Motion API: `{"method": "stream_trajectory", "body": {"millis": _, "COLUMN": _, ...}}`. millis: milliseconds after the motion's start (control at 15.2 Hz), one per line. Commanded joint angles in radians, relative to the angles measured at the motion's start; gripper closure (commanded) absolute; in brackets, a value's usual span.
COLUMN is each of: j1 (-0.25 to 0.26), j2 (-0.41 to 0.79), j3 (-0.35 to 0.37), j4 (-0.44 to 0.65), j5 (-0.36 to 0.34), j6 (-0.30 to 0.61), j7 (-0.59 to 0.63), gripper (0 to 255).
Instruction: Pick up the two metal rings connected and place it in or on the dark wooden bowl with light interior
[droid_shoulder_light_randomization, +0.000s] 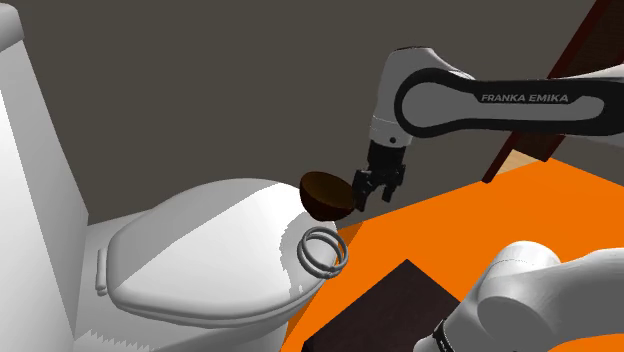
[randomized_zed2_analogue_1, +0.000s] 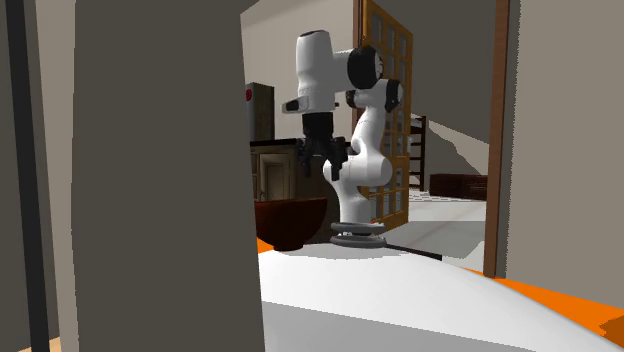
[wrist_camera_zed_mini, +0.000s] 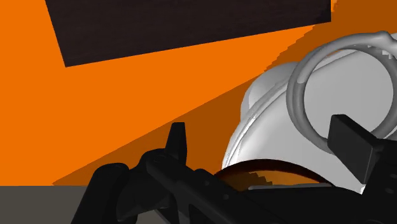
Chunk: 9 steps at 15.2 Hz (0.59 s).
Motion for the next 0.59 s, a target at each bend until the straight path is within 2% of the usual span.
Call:
{"method": "stream_trajectory", "body": {"millis": 0, "j1": 0.014, "j2": 0.036, "j3": 0.035, "j4": -0.017, "j5": 0.027, "j6": 0.060, "j7": 0.043, "gripper": 0}}
{"method": "stream_trajectory", "body": {"millis": 264, "j1": 0.038, "j2": 0.139, "j3": 0.102, "j4": -0.019, "j5": 0.067, "j6": 0.179, "j7": 0.124, "gripper": 0}}
{"method": "stream_trajectory", "body": {"millis": 528, "j1": 0.042, "j2": 0.162, "j3": 0.115, "j4": -0.052, "j5": 0.075, "j6": 0.236, "j7": 0.133, "gripper": 0}}
